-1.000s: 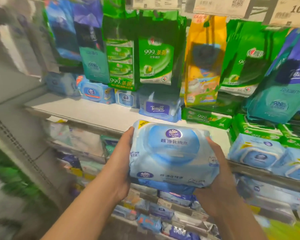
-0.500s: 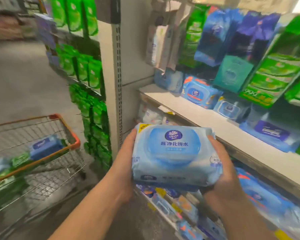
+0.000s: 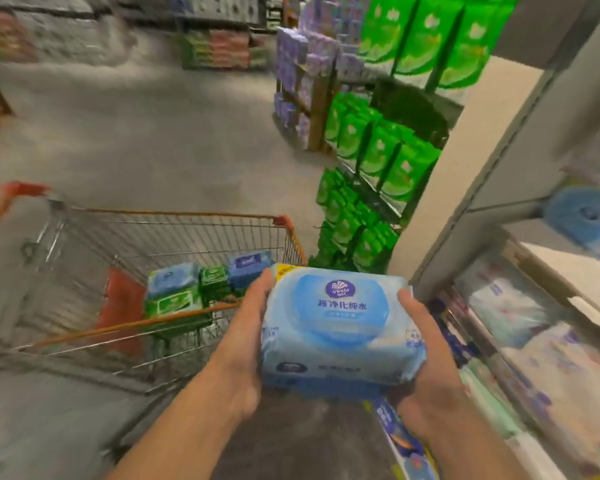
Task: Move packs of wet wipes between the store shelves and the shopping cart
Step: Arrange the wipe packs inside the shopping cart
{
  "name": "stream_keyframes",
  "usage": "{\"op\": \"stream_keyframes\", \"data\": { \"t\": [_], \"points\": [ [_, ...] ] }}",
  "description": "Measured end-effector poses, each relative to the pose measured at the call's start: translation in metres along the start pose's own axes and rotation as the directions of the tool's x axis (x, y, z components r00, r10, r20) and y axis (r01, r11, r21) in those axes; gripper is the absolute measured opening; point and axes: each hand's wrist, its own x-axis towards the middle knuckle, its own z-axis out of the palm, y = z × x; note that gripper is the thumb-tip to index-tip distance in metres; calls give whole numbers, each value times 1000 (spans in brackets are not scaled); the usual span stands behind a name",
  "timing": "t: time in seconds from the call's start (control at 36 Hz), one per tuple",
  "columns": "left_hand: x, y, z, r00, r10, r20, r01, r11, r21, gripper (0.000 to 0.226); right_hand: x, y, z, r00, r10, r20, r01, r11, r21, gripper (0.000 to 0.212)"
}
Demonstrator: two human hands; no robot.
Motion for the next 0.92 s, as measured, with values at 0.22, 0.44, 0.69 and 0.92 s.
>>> {"op": "stream_keyframes", "data": {
  "t": [0.22,0.44,0.69,0.92],
  "points": [
    [56,42,-47,983,52,-176,-65,996,-68,36,108,16,44,980,176,90,-169,982,-79,48],
    [114,83,-76,935,84,-344,-114,991,-67,38,206,10,81,930,322,176,-278,932,-234,47],
    [168,103,-119,900,6,-436,-60,992,-112,34,285,33,107,864,462,201,-401,872,-283,63],
    [227,120,-184,897,-152,-416,72,977,-202,31,343,72,139,863,498,79,-441,822,-362,49]
  ]
}}
